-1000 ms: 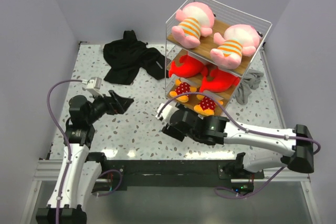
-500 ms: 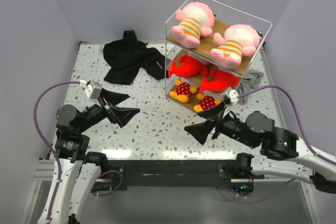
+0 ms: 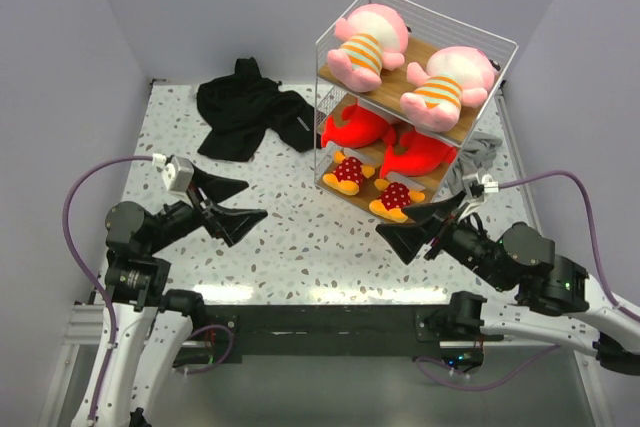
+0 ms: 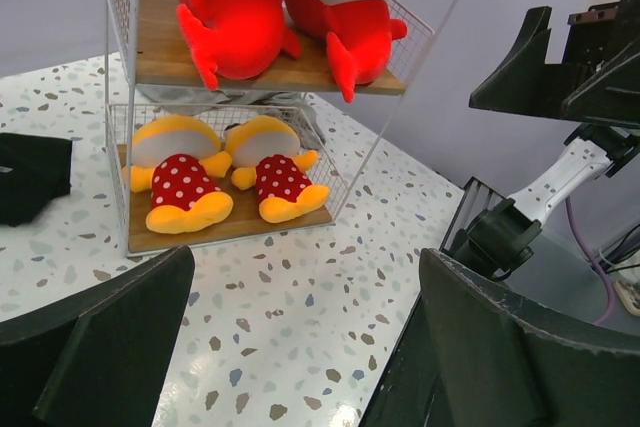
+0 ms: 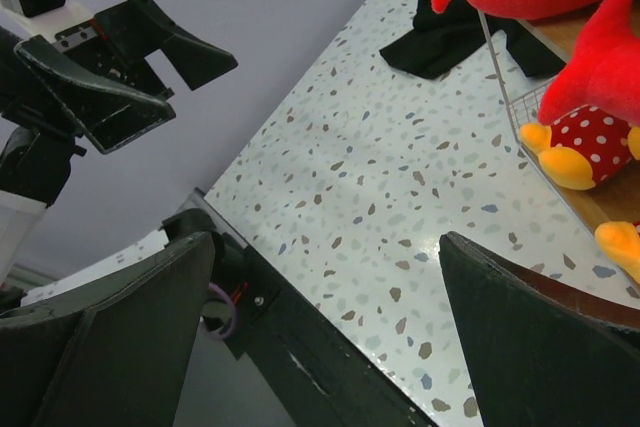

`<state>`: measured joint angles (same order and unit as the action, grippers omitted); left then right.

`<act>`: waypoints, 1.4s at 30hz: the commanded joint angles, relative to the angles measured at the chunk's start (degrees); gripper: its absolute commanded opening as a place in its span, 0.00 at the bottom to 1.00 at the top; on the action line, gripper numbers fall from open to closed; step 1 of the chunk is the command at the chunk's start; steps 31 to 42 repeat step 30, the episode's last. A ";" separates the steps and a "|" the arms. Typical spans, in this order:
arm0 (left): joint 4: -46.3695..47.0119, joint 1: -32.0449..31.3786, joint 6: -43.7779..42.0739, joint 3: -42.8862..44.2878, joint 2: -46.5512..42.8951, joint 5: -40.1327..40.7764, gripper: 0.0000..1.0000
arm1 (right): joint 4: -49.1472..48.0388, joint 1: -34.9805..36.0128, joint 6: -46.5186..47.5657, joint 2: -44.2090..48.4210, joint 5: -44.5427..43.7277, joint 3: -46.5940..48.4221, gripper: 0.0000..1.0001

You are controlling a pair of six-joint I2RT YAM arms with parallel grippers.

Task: Place and organize the stuffed toys onto the shelf

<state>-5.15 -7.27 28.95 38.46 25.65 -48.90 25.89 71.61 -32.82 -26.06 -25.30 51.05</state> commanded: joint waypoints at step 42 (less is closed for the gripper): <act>1.81 -0.29 2.07 0.39 -2.27 0.74 1.00 | -0.31 0.10 1.44 1.45 -3.27 0.37 0.98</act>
